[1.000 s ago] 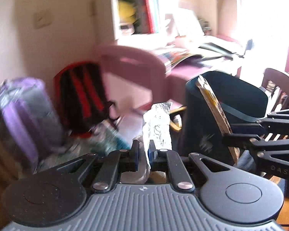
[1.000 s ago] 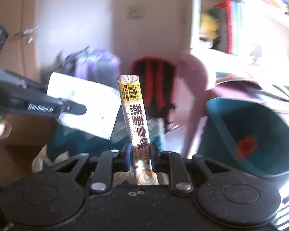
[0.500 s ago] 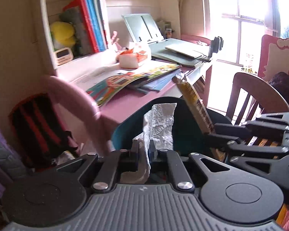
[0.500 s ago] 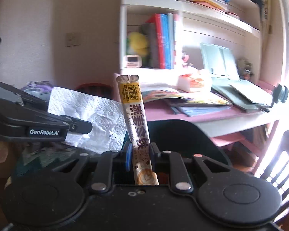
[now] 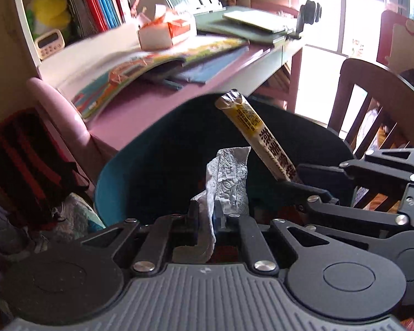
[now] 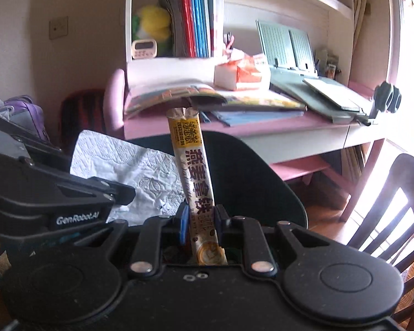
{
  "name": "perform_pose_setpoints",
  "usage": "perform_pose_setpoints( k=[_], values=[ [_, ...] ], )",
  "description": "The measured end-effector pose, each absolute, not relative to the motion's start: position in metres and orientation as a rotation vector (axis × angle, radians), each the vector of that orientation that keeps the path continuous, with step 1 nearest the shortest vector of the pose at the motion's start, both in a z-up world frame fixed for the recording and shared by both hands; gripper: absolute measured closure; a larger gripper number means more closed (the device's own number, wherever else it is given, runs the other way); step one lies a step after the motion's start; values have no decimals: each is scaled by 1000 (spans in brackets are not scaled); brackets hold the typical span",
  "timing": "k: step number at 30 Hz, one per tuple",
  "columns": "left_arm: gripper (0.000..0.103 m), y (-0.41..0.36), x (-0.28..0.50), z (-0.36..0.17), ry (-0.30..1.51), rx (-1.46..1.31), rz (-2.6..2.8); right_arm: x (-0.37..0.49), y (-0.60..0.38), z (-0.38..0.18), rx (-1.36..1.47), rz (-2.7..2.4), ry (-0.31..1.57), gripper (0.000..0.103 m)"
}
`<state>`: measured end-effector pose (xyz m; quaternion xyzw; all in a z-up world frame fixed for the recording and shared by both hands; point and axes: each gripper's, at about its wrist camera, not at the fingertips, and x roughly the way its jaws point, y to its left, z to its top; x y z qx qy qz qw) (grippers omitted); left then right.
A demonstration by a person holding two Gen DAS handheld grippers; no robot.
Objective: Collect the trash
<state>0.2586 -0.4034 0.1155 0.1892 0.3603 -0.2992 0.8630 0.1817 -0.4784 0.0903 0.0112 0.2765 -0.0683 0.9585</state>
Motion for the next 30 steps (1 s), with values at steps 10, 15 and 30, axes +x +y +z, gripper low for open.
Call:
perform_pose_setpoints(
  k=[10, 15, 30],
  values=[
    [92, -421, 263, 97, 832, 418, -667, 182, -489, 82, -3, -134, 644, 79],
    [81, -422, 266, 95, 847, 406, -663, 177, -493, 86, -12, -142, 646, 73],
    [29, -386, 245, 125, 725, 310, -695, 142, -489, 112, 11, -136, 599, 52]
  ],
)
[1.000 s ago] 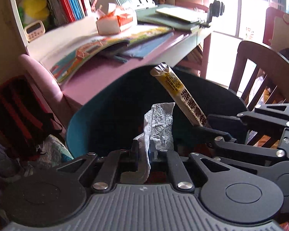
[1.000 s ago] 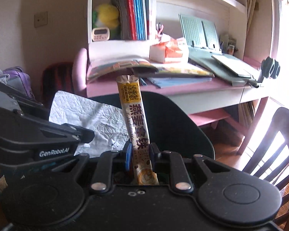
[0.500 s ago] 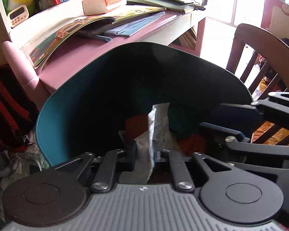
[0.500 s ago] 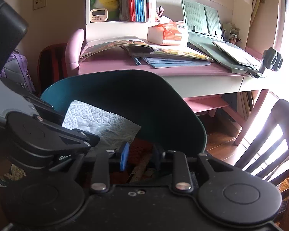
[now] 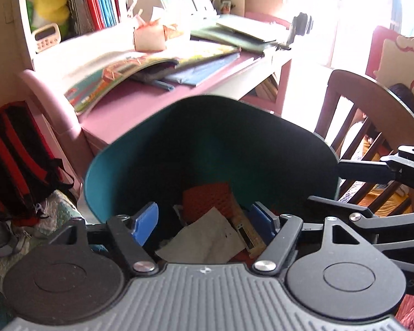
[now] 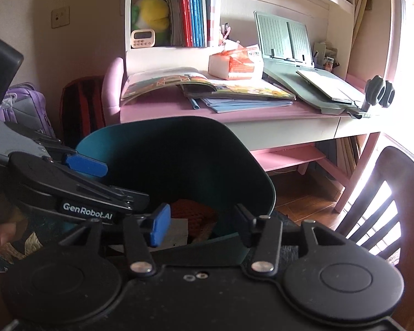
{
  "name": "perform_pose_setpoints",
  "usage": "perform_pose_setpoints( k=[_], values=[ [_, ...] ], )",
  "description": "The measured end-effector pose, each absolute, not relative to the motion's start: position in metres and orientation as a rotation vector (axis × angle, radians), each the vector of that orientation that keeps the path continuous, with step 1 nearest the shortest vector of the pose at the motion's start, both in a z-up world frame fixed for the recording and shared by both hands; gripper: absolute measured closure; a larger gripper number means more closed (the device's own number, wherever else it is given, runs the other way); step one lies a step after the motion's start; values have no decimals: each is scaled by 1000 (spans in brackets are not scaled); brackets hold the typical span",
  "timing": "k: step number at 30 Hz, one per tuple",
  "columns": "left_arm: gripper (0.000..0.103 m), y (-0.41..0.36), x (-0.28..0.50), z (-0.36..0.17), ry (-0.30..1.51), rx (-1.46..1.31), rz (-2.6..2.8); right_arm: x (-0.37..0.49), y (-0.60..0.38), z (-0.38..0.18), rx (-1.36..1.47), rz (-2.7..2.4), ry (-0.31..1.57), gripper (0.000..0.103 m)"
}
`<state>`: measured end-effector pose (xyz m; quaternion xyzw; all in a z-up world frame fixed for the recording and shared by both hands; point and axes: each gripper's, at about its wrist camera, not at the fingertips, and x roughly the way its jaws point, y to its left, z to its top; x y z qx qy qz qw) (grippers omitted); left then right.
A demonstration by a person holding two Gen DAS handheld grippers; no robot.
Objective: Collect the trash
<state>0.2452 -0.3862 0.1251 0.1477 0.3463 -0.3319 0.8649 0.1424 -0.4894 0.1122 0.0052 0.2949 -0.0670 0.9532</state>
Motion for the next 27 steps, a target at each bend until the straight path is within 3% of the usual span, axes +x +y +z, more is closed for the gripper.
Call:
perform_pose_setpoints(
  k=[9, 12, 20, 23, 27],
  values=[
    [29, -357, 220, 146, 636, 292, -702, 117, -473, 132, 20, -122, 566, 44],
    [23, -348, 209, 152, 598, 287, -715, 108, -469, 138, 27, -123, 551, 43],
    [21, -325, 183, 164, 521, 254, -772, 81, -455, 149, 23, -137, 503, 39],
    [17, -320, 177, 165, 507, 234, -795, 73, -448, 152, 16, -147, 486, 39],
    [3, -310, 171, 170, 474, 176, -802, 63, -442, 156, 6, -163, 461, 38]
  ],
)
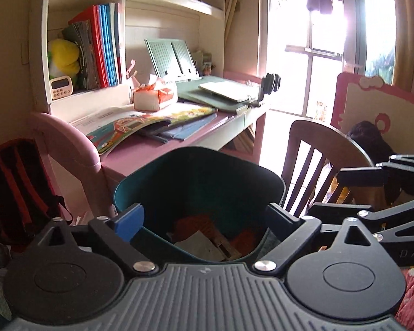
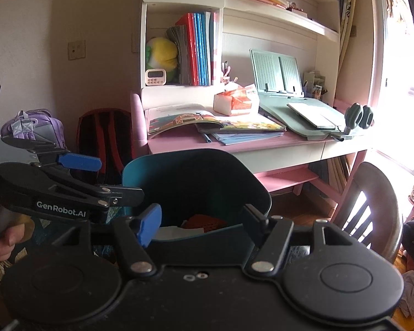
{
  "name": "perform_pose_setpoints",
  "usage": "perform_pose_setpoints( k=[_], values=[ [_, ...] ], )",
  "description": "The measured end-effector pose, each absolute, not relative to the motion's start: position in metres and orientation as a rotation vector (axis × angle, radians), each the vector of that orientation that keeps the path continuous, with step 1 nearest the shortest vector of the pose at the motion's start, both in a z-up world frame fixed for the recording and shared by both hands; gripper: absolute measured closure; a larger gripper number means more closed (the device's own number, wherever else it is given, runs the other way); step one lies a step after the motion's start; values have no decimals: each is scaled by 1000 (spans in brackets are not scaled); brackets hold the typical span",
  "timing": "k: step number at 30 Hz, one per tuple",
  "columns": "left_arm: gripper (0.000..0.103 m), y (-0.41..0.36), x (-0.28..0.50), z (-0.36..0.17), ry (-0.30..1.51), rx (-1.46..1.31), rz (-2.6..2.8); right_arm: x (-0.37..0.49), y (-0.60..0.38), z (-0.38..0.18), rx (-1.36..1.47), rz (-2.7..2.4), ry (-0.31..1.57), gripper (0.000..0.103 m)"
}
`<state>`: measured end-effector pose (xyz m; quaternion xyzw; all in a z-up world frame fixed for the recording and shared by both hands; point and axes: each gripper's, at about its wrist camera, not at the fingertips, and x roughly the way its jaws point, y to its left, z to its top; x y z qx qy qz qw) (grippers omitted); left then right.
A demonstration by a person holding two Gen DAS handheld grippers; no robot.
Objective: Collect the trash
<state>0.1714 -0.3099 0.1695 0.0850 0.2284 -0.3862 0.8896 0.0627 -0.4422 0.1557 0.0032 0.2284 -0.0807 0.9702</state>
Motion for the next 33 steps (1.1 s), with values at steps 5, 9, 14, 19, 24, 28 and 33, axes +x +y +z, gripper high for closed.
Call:
perform_pose_setpoints(
  k=[5, 9, 14, 19, 24, 28, 33],
  values=[
    [2, -298, 171, 178, 455, 107, -817, 55, -438, 160, -3, -185, 437, 38],
    [2, -292, 171, 181, 451, 85, -822, 53, -438, 163, 4, -200, 426, 38],
    [2, -287, 169, 181, 442, 77, -832, 52, -437, 165, 12, -225, 420, 38],
    [2, -284, 166, 182, 433, 84, -834, 51, -434, 165, 12, -234, 419, 37],
    [2, -282, 165, 183, 429, 85, -832, 50, -433, 166, 13, -242, 414, 37],
    [2, -281, 166, 183, 429, 85, -832, 49, -432, 166, 9, -244, 413, 37],
    [2, -280, 165, 183, 424, 84, -834, 49, -430, 167, 3, -250, 408, 37]
  ],
)
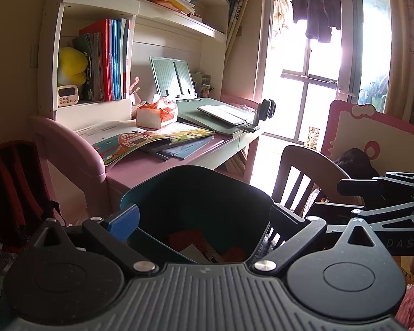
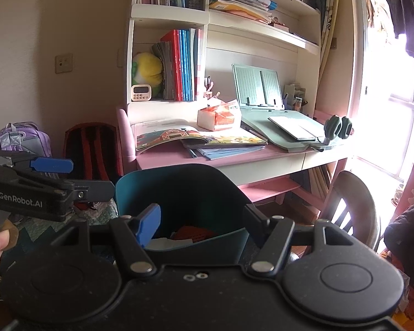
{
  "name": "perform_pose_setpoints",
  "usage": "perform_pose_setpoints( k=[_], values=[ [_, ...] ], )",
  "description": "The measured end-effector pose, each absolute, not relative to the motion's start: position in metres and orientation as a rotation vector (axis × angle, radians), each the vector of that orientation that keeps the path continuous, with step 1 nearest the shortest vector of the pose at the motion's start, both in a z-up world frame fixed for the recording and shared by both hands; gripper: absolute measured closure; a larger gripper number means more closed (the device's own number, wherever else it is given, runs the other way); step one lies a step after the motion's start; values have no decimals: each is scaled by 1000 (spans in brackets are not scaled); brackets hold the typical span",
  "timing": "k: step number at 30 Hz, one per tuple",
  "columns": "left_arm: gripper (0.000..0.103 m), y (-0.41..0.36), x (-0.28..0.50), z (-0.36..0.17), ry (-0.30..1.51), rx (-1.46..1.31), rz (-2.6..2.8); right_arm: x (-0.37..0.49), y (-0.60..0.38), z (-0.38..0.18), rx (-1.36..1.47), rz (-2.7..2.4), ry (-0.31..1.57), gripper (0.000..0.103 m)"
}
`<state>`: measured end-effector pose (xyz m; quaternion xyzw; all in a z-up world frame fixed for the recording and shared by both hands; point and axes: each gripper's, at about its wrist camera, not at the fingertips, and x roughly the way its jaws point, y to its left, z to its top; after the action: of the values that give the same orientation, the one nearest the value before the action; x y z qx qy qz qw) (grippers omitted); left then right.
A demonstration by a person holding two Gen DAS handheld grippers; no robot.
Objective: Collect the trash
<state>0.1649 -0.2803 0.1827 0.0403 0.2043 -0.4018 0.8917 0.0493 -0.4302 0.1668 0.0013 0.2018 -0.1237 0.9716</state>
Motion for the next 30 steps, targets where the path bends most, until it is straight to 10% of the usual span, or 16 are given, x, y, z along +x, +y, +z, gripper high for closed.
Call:
perform_pose_setpoints(
  k=[30],
  values=[
    [2, -271, 147, 179, 421, 104, -871, 34, -408, 171, -7, -319, 383, 37]
  ],
)
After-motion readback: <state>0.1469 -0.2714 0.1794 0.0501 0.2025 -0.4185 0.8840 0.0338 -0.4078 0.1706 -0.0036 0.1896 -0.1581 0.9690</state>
